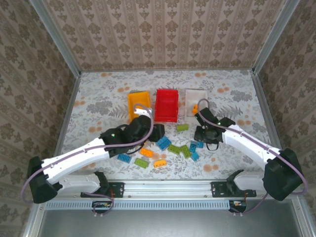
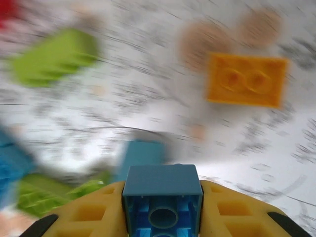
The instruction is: Sort the legos into containers by color
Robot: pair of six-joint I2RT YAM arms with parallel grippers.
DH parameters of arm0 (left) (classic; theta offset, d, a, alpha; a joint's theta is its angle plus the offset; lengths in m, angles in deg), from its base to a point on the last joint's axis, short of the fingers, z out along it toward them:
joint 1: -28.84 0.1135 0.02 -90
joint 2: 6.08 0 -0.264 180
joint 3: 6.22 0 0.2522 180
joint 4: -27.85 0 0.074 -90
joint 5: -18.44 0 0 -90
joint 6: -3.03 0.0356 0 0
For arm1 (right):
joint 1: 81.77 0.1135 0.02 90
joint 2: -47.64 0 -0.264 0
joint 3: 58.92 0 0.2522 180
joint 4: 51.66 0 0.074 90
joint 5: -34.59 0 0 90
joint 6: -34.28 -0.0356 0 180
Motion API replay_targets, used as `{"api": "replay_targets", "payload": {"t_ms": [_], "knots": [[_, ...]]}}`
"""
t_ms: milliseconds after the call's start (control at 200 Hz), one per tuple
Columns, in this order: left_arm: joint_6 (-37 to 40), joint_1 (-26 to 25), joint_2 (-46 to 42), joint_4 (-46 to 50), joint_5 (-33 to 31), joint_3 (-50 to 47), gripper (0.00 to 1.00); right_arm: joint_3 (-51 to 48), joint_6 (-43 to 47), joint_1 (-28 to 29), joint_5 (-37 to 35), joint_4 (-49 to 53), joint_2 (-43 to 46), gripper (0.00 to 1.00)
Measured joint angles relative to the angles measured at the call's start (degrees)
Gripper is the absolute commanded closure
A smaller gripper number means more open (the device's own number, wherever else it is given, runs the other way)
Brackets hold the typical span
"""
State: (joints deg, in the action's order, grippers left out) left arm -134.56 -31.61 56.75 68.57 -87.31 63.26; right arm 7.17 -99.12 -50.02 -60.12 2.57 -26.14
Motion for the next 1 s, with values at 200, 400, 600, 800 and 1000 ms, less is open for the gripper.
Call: {"api": "replay_targets", "payload": {"t_ms": [200,400,600,800,1000], "knots": [[1.1,7.5,-3.6,5.0,-2.1,3.0,0.48,20.0,0.9,4.6,0.3,-4.1,-15.7,0.73],[2.7,11.2,-3.8,6.7,-2.3,4.3,0.48,36.1,1.2,4.0,-0.5,-5.6,-33.6,0.73],[2.8,11.5,-3.8,7.4,-2.1,4.3,0.48,43.6,1.0,1.9,-1.1,-6.0,-44.0,0.71],[2.8,11.5,-3.8,7.4,-1.6,3.7,0.48,48.0,1.2,0.4,-0.9,-5.9,-49.0,0.54],[2.5,11.5,-3.7,8.0,-0.7,1.4,0.49,48.2,1.2,0.4,-0.9,-5.9,-49.1,0.51]]}}
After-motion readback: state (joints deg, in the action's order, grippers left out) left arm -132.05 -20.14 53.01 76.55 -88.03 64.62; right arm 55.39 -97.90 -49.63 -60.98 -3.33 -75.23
